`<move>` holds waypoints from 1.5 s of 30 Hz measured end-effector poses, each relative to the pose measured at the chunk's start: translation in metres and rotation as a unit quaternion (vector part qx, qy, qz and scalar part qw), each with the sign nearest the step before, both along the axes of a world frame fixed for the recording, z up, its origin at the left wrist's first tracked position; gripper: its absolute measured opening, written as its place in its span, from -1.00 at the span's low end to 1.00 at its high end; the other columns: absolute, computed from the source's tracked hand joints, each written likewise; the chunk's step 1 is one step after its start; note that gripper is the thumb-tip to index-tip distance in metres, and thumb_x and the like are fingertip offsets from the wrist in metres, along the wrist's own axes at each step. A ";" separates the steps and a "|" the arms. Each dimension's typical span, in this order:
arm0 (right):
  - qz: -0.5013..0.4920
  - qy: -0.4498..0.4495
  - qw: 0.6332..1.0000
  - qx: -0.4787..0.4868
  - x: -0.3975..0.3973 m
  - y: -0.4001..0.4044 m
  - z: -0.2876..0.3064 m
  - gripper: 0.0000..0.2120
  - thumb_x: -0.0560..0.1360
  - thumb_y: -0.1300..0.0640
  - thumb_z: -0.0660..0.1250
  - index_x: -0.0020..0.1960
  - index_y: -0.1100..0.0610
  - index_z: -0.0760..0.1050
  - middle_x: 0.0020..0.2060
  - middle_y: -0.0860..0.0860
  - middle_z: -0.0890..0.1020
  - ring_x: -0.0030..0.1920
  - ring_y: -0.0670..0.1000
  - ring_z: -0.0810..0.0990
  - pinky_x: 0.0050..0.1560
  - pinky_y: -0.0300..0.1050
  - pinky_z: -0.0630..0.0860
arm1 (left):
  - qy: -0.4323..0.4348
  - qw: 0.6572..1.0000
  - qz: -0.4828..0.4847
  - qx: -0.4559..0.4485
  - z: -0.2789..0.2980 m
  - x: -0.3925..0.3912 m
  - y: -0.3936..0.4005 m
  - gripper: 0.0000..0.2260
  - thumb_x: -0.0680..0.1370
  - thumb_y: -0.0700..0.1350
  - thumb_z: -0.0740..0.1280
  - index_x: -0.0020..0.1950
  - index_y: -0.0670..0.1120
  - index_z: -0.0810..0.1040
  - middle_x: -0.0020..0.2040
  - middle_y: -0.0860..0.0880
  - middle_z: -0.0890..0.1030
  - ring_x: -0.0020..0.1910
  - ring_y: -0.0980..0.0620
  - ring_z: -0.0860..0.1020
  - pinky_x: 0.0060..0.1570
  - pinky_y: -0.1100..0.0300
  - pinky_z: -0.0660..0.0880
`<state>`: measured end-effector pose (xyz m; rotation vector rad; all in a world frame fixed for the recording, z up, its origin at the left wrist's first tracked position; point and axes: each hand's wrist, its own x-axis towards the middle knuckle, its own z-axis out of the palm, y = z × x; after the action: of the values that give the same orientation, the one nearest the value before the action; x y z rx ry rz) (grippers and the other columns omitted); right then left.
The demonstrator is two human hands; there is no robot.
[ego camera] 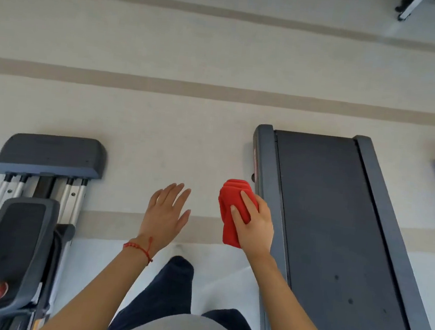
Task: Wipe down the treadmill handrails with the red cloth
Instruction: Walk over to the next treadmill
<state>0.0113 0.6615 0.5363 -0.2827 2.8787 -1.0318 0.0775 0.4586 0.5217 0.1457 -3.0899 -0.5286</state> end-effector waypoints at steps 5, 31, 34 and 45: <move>-0.002 0.010 1.000 -0.007 -0.042 -0.037 0.005 -0.59 0.51 -0.07 0.24 0.33 0.00 0.38 0.30 0.07 0.42 0.18 0.08 0.46 0.01 -0.07 0.43 | 0.043 0.999 -0.004 0.000 0.006 -0.044 -0.040 -0.55 0.65 0.09 -0.15 0.29 -0.15 0.34 0.21 -0.20 0.54 0.24 -0.11 0.34 0.20 -0.01 0.27; 0.039 0.043 0.997 -0.045 -0.383 -0.109 0.013 -0.52 0.45 -0.18 0.15 0.29 0.02 0.43 0.26 0.10 0.47 0.16 0.11 0.50 -0.01 0.03 0.54 | 0.047 0.998 0.041 -0.022 0.017 -0.359 -0.107 -0.44 0.64 0.09 -0.14 0.23 -0.21 0.51 0.20 -0.20 0.55 0.23 -0.14 0.41 0.14 -0.11 0.44; 0.040 0.037 0.997 -0.052 -0.416 -0.127 0.010 -0.53 0.46 -0.16 0.18 0.30 0.02 0.42 0.26 0.10 0.46 0.16 0.10 0.50 -0.01 0.04 0.55 | 0.045 0.998 0.041 -0.027 0.017 -0.394 -0.123 -0.44 0.64 0.10 -0.15 0.23 -0.21 0.52 0.20 -0.20 0.55 0.21 -0.17 0.45 0.13 -0.12 0.45; 0.015 0.039 0.998 -0.057 -0.553 -0.227 0.008 -0.50 0.45 -0.19 0.14 0.30 0.02 0.41 0.25 0.10 0.47 0.15 0.11 0.50 -0.01 0.02 0.55 | 0.069 0.998 0.003 -0.008 0.012 -0.556 -0.231 -0.51 0.64 0.08 -0.10 0.26 -0.19 0.46 0.22 -0.21 0.53 0.24 -0.13 0.36 0.14 -0.12 0.44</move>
<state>-0.5421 0.4346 0.5448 -0.3796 2.8794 -1.2073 -0.4787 0.2278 0.5340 0.1144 -2.9575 -0.4916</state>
